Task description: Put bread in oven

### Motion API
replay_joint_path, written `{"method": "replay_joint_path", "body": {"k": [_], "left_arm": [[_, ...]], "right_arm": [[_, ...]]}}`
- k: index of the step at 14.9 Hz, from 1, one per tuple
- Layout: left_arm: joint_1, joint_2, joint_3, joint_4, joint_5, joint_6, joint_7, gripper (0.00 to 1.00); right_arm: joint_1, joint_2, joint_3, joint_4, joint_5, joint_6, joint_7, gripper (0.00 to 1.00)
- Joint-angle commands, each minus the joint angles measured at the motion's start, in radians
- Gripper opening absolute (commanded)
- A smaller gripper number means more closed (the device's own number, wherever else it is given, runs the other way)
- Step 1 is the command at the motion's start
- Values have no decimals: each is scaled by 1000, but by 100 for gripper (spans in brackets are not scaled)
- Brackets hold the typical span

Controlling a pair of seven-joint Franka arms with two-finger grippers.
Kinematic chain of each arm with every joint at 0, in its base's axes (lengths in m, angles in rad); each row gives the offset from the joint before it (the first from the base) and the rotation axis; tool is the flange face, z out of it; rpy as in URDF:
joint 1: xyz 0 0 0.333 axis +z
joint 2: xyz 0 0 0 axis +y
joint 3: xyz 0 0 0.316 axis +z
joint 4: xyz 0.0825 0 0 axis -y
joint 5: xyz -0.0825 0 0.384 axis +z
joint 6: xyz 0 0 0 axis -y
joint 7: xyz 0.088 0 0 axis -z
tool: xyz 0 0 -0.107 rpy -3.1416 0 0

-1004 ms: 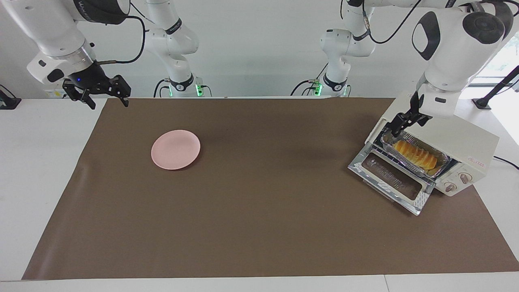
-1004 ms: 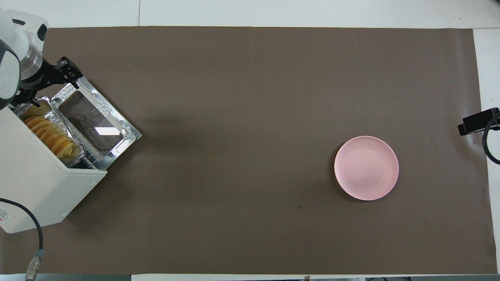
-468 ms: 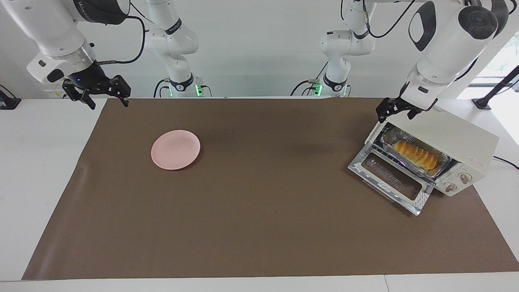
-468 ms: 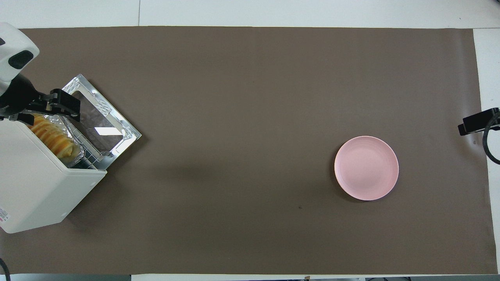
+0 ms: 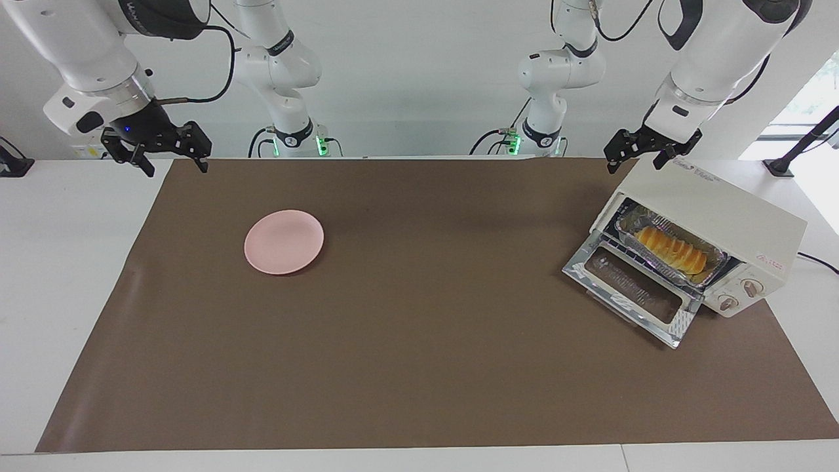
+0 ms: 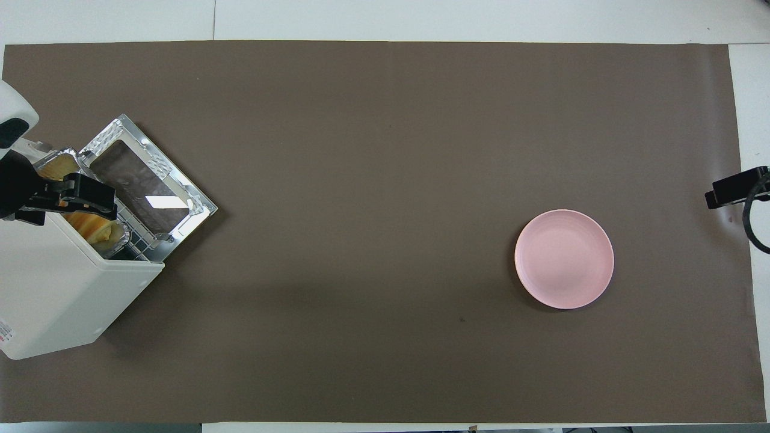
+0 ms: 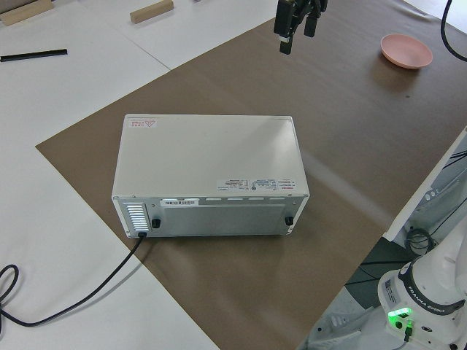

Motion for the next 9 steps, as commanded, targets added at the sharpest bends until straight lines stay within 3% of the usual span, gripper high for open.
{"method": "replay_joint_path", "body": {"k": [1, 9], "left_arm": [[26, -9, -5, -35, -35, 21, 11, 100], [12, 8, -16, -37, 28, 28, 10, 100]], "right_arm": [[-15, -21, 13, -22, -2, -3, 11, 100], [-15, -21, 13, -22, -2, -3, 11, 100]]}}
